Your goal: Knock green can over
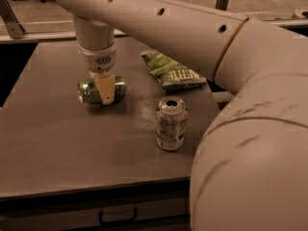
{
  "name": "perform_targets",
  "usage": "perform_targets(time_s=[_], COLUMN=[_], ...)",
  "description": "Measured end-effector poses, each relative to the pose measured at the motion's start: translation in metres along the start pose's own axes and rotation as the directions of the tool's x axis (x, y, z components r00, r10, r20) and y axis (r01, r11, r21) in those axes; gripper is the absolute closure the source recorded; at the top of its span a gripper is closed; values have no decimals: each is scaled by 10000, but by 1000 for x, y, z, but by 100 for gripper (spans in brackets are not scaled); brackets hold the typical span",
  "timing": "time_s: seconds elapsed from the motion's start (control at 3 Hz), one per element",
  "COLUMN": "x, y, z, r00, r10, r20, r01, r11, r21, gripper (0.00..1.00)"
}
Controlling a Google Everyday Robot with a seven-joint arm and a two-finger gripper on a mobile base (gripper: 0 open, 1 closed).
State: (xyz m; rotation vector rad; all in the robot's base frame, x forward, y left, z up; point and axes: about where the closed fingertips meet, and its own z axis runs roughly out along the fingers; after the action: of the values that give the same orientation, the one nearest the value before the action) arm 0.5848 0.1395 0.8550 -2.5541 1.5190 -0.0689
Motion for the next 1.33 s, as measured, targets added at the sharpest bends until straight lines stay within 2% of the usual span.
perform_targets(time_s=[0.33, 0.67, 1.0, 1.33], x=[0, 1, 10, 33], y=[3, 4, 0, -7], z=[3, 4, -2, -17], r00=[9999, 9995, 9962, 9817], r10=[106, 245, 773, 1695], r20=[107, 186, 410, 871], r01=[-104, -241, -773, -1726], r11=[9998, 9995, 9970, 9846], r21=[-160, -225, -24, 291], gripper=[0, 0, 0, 0])
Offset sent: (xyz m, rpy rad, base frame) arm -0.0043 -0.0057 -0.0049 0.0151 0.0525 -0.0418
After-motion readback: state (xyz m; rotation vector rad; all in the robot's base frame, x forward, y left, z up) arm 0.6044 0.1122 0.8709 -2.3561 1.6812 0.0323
